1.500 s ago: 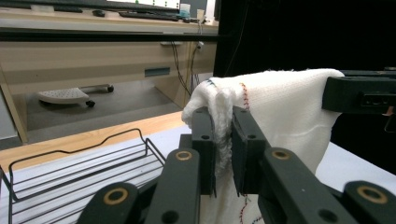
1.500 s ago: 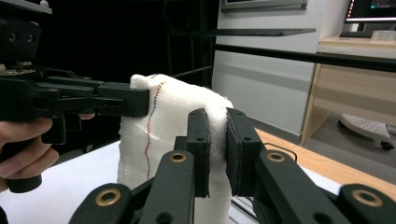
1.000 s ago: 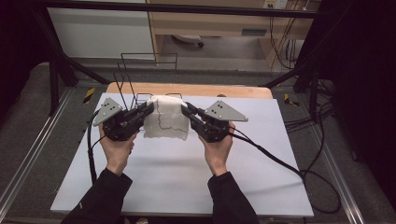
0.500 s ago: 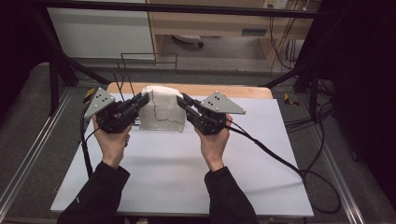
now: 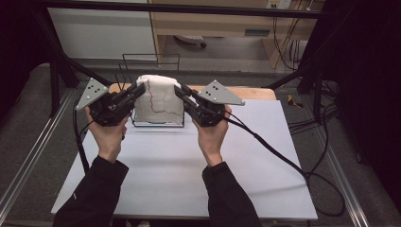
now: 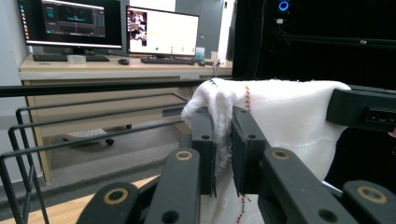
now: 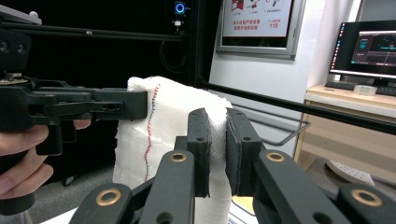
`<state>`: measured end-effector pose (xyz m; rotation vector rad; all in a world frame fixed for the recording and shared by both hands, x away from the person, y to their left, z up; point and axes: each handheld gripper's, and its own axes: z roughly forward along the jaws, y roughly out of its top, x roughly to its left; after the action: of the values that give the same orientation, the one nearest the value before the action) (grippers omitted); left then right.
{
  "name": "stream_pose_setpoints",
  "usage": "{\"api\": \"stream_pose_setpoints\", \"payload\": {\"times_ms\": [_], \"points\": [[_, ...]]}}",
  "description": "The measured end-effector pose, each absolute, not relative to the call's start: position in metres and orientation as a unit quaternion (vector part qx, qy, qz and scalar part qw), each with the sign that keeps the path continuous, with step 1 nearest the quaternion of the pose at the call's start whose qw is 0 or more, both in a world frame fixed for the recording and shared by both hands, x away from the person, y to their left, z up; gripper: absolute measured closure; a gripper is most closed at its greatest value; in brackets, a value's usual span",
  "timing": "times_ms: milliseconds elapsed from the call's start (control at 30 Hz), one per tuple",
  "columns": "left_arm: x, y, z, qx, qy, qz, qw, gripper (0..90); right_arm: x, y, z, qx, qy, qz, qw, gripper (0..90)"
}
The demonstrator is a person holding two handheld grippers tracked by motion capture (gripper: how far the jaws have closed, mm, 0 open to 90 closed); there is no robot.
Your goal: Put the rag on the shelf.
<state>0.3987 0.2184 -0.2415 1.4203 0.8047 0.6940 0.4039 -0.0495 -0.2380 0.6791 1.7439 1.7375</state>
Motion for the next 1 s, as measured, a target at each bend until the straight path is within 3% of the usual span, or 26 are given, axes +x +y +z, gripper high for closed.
{"api": "stream_pose_setpoints", "payload": {"times_ms": [1000], "points": [[0.425, 0.233, -0.2, 0.603, 0.353, 0.331, 0.634, 80.9, 0.434, -0.028, -0.199, 0.248, 0.643, 0.656, 0.309, 81.5]]}}
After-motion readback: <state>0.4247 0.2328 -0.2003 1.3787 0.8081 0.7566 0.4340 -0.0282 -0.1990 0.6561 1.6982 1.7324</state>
